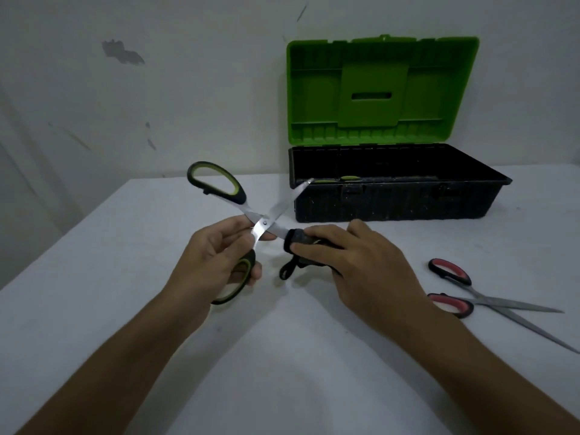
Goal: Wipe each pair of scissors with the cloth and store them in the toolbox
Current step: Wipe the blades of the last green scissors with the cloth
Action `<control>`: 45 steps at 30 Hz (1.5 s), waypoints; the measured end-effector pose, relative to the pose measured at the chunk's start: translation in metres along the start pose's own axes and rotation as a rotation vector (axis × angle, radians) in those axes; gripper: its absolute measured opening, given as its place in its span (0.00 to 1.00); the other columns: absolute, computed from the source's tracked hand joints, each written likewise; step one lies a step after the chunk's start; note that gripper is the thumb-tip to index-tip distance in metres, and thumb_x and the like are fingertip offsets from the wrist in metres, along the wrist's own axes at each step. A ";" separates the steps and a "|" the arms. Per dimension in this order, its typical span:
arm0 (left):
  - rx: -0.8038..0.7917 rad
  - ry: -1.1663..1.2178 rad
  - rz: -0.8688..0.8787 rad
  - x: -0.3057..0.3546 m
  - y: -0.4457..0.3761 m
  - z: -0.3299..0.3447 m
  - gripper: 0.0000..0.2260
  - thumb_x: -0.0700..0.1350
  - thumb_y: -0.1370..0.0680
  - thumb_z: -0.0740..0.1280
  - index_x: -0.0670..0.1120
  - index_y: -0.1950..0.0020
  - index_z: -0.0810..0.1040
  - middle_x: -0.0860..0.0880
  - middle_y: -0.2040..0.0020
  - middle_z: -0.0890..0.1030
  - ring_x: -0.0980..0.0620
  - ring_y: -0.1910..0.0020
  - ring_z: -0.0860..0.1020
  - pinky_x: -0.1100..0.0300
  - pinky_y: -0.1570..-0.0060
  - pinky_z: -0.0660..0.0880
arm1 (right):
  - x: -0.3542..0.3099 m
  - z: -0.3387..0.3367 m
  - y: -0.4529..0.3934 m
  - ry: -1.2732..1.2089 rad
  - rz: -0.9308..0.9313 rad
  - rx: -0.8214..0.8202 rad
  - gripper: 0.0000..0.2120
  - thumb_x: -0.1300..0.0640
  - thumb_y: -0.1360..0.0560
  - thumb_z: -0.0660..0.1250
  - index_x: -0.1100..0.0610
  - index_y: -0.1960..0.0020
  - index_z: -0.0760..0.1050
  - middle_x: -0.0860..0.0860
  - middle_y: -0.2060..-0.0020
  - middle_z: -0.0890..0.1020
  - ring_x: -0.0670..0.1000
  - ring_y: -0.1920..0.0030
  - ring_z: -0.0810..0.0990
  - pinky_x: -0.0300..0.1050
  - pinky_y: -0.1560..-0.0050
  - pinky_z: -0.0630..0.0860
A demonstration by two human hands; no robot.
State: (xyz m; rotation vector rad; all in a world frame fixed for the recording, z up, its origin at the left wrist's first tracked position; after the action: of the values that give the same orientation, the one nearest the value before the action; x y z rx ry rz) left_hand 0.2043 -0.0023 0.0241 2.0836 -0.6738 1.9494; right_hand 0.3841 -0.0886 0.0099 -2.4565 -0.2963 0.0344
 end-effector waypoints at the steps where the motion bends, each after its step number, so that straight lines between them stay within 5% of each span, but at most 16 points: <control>1: 0.013 -0.002 -0.005 0.000 -0.001 -0.004 0.10 0.38 0.18 0.61 0.42 0.42 0.81 0.53 0.68 0.82 0.50 0.71 0.77 0.61 0.68 0.77 | 0.005 0.000 0.002 0.009 0.015 -0.015 0.29 0.70 0.34 0.74 0.47 0.38 0.79 0.46 0.44 0.81 0.52 0.60 0.72 0.43 0.68 0.69; 6: 0.076 -0.053 -0.023 -0.001 -0.004 -0.015 0.10 0.38 0.18 0.60 0.39 0.43 0.80 0.56 0.72 0.79 0.51 0.72 0.76 0.63 0.69 0.76 | 0.015 -0.011 0.008 0.051 0.058 0.086 0.28 0.70 0.32 0.72 0.50 0.36 0.79 0.48 0.42 0.81 0.53 0.58 0.73 0.45 0.65 0.72; 11: -0.059 -0.091 -0.032 -0.004 0.004 0.011 0.09 0.39 0.19 0.62 0.43 0.45 0.82 0.45 0.57 0.85 0.48 0.71 0.79 0.53 0.66 0.78 | -0.008 -0.002 0.000 0.000 -0.056 0.028 0.31 0.69 0.31 0.71 0.46 0.32 0.75 0.46 0.39 0.79 0.52 0.58 0.71 0.46 0.65 0.72; 15: -0.053 -0.102 -0.015 0.000 0.002 0.002 0.10 0.39 0.18 0.61 0.42 0.42 0.81 0.54 0.69 0.82 0.50 0.70 0.79 0.60 0.68 0.78 | 0.003 0.004 0.003 -0.046 -0.010 -0.065 0.33 0.70 0.32 0.72 0.44 0.34 0.76 0.44 0.44 0.81 0.49 0.60 0.68 0.42 0.68 0.67; 20: 0.046 -0.047 -0.028 0.002 -0.003 -0.015 0.10 0.39 0.18 0.61 0.40 0.41 0.80 0.56 0.69 0.81 0.52 0.70 0.79 0.64 0.68 0.78 | 0.021 -0.002 0.010 -0.008 0.033 -0.089 0.31 0.71 0.34 0.74 0.45 0.37 0.79 0.43 0.45 0.82 0.50 0.60 0.71 0.40 0.69 0.65; 27: 0.061 0.011 -0.078 -0.005 -0.002 -0.013 0.10 0.39 0.18 0.61 0.41 0.42 0.81 0.49 0.57 0.86 0.51 0.70 0.79 0.63 0.69 0.77 | -0.001 -0.007 0.002 -0.006 -0.043 0.036 0.31 0.69 0.31 0.71 0.47 0.33 0.75 0.46 0.39 0.79 0.51 0.57 0.71 0.44 0.65 0.70; 33: 0.054 0.046 -0.087 -0.003 -0.005 -0.016 0.10 0.39 0.18 0.60 0.41 0.44 0.81 0.55 0.72 0.79 0.51 0.71 0.76 0.66 0.72 0.74 | 0.010 0.009 0.001 0.033 0.043 -0.016 0.32 0.70 0.35 0.75 0.45 0.37 0.78 0.42 0.44 0.80 0.46 0.60 0.62 0.41 0.66 0.60; 37: 0.117 0.152 -0.108 -0.005 -0.008 -0.028 0.10 0.39 0.18 0.61 0.44 0.51 0.82 0.50 0.54 0.86 0.50 0.70 0.77 0.62 0.70 0.77 | 0.028 0.007 0.008 0.074 0.136 -0.022 0.33 0.73 0.39 0.75 0.48 0.40 0.80 0.43 0.47 0.82 0.49 0.60 0.71 0.41 0.66 0.62; 42: 0.027 -0.015 -0.090 -0.004 -0.004 -0.017 0.10 0.40 0.18 0.61 0.39 0.43 0.80 0.56 0.71 0.80 0.50 0.71 0.77 0.63 0.70 0.76 | 0.028 -0.018 0.003 0.076 0.140 0.184 0.30 0.73 0.33 0.70 0.51 0.35 0.78 0.48 0.41 0.80 0.53 0.57 0.71 0.42 0.63 0.69; 45: -0.085 -0.061 -0.115 -0.001 0.000 -0.006 0.10 0.39 0.18 0.60 0.42 0.43 0.81 0.53 0.66 0.83 0.48 0.72 0.76 0.57 0.66 0.74 | 0.015 -0.019 0.001 0.064 0.008 0.179 0.28 0.71 0.30 0.68 0.50 0.34 0.77 0.48 0.38 0.79 0.52 0.56 0.69 0.48 0.61 0.72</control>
State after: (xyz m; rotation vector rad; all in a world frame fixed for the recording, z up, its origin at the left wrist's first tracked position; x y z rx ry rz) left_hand 0.1991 0.0003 0.0232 2.0896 -0.6223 1.7713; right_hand 0.4010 -0.0979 0.0250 -2.2759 -0.2440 -0.0140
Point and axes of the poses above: each hand's wrist, its own y-axis away from the middle knuckle, its own z-axis out of the palm, x = y × z, the point moved 4 cm from there along -y, towards the middle knuckle
